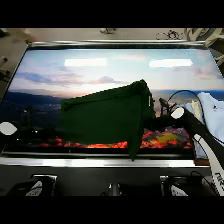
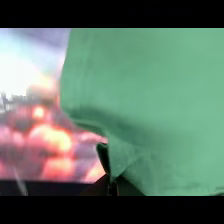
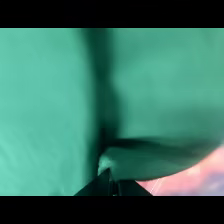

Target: Fold the shirts.

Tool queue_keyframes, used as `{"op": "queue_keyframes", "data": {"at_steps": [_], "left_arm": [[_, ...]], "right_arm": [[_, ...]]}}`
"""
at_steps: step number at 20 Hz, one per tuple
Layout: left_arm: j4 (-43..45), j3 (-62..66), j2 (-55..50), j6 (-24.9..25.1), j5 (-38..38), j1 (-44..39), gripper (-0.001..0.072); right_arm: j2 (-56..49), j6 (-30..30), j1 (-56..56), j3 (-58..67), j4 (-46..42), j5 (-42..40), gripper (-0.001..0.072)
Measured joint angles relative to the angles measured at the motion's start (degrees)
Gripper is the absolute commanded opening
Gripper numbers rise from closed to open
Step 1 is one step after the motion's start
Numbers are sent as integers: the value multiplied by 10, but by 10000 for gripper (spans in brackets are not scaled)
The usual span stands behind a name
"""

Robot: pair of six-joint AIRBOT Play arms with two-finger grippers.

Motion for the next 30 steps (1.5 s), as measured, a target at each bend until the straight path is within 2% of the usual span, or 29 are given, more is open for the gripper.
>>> {"op": "queue_keyframes", "data": {"at_steps": [5,12,14,17,20,23,27,30], "left_arm": [[0,159,66,10,-3,-1,24],[31,610,123,-11,104,1,24],[57,698,127,-26,105,1,23],[81,758,120,-40,67,1,23],[96,781,81,-30,21,1,23],[103,785,-4,-17,-57,1,23],[108,721,-149,-9,-136,0,23],[112,642,-266,-5,-138,-1,24]], "right_arm": [[120,2,4,165,-117,12,20],[269,-9,4,551,-238,-24,20],[288,-9,4,628,-258,-9,20],[291,-1,4,683,-277,30,20],[263,16,4,704,-297,76,20],[190,31,4,712,-310,155,20],[16,45,4,701,-317,297,20],[-137,66,5,679,-315,320,19]]}}
